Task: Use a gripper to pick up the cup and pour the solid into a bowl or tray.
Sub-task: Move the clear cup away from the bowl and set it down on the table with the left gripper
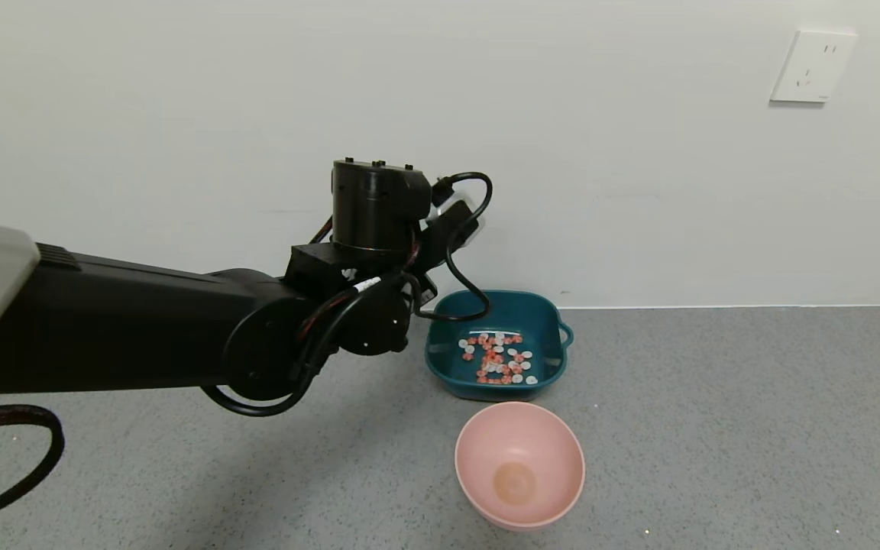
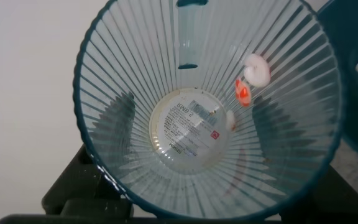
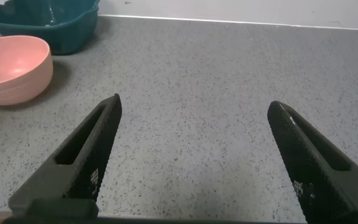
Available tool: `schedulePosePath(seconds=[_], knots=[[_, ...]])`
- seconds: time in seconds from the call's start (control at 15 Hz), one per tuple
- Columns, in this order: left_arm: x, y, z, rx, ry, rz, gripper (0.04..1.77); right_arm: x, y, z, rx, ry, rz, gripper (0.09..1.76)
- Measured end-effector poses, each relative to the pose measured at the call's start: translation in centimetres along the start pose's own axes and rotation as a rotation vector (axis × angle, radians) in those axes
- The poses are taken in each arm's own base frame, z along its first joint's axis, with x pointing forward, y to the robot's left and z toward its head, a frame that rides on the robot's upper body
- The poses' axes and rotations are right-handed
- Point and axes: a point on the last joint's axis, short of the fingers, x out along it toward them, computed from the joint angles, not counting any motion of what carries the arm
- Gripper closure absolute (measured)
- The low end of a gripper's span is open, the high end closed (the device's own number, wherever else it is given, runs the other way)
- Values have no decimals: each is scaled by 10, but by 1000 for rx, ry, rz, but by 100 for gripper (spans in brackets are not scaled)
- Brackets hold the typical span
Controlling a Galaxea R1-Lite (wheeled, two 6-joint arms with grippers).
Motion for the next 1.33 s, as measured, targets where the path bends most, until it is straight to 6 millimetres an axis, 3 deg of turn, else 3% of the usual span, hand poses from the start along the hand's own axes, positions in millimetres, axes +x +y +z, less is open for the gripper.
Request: schedulePosePath(seconds=[0.47, 0.73, 1.33], knots=[[-6, 19, -51, -454, -16, -190, 52, 0, 0, 0, 0, 0, 0, 14], [-9, 24, -68, -683, 3, -276, 52, 0, 0, 0, 0, 0, 0, 14], [11, 18, -113, -764, 122, -362, 52, 0, 0, 0, 1, 0, 0, 14]])
